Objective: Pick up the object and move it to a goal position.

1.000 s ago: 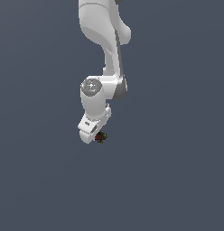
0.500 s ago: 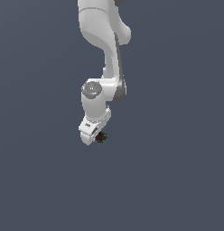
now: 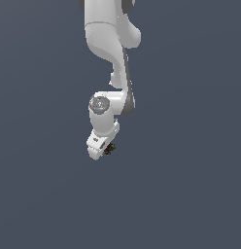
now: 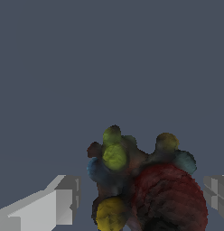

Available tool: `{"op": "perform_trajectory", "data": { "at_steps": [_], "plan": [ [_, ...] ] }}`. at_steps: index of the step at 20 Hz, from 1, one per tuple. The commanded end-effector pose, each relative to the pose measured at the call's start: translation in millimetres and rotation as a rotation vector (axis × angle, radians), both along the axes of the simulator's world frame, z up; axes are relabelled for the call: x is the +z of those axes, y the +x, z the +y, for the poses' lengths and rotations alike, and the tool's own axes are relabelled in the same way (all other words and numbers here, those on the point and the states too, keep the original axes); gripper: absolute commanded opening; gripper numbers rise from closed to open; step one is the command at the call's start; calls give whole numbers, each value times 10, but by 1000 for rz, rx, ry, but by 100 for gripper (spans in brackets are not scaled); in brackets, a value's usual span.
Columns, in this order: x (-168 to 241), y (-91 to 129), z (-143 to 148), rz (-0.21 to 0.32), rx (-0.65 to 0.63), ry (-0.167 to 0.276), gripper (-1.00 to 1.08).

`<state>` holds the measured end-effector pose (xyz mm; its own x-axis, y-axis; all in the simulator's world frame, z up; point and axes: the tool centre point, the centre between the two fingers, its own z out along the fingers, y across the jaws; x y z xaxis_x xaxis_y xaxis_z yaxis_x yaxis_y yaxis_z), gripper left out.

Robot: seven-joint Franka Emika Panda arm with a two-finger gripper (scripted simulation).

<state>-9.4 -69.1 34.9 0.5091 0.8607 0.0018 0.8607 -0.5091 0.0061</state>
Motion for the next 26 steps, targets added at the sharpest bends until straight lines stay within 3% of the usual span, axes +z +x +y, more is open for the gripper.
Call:
{"op": "perform_trajectory", "data": {
  "at_steps": [1,16,26],
  "plan": [
    [-53,-20,8,6,1,1,-100],
    [52,-10,68,-1,0,0,-100],
    [510,-138,644,0,1,-2,-100]
  ]
}}
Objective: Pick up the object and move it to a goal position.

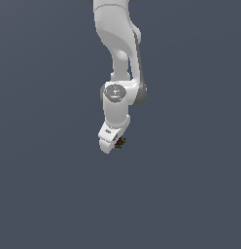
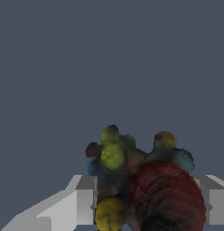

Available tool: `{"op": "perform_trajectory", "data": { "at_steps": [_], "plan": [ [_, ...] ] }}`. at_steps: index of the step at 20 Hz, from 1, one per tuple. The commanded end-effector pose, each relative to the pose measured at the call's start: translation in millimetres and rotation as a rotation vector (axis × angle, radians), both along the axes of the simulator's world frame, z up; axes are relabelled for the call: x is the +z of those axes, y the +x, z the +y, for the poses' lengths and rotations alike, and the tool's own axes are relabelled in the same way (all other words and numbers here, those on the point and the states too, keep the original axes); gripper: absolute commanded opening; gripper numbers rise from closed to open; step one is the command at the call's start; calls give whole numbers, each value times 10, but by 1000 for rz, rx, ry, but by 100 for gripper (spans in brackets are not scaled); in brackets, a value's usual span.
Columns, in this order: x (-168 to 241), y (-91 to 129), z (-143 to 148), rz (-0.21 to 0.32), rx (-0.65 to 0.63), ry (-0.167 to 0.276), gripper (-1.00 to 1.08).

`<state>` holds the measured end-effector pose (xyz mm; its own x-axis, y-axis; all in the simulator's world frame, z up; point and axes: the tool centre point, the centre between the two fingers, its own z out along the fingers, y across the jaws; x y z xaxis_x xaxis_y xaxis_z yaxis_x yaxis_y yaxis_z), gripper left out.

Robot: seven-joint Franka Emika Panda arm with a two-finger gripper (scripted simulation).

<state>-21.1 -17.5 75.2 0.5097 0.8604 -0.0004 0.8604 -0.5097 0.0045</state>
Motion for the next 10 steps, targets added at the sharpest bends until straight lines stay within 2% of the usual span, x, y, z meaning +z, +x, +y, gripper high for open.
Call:
{"op": "perform_trajectory", "data": {
  "at_steps": [1,10],
  "plan": [
    [180,-41,222,-2,2,-1,-100],
    [907,-225,1126,1,3,-1,-100]
  ]
}}
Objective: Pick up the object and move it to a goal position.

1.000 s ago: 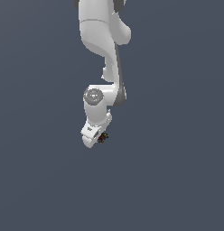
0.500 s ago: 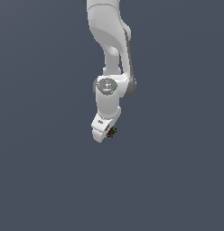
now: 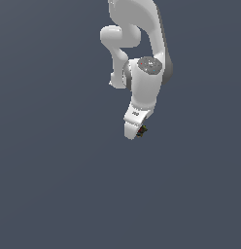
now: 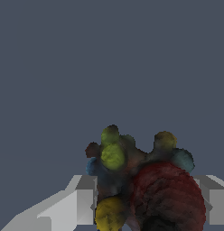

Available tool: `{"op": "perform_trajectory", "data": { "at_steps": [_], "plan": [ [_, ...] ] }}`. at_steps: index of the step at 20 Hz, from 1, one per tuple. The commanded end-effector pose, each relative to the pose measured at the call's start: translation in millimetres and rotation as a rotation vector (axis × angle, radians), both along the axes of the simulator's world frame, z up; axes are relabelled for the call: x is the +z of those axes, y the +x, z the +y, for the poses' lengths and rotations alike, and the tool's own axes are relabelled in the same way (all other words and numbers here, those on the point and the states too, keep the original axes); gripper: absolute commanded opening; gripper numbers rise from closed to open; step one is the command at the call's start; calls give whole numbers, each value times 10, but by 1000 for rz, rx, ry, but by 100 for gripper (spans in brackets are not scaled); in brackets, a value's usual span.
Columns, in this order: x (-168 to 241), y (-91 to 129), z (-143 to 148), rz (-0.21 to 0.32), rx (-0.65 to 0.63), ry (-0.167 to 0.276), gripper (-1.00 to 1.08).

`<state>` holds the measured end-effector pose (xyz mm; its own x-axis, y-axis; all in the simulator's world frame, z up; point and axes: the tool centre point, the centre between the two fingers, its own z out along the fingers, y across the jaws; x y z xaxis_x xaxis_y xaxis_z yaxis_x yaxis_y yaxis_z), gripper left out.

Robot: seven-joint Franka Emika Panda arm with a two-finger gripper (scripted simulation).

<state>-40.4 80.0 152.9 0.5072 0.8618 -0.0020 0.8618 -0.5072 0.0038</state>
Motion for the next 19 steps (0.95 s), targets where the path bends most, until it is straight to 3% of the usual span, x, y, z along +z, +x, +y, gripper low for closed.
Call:
{"op": "perform_trajectory", "data": {
  "at_steps": [1,10,19],
  "plan": [
    [208,-50,251,0,0,0,-100],
    [825,-169,1012,2,0,2,-100],
    [1029,-190,1266,2,-1,3,-100]
  ]
}}
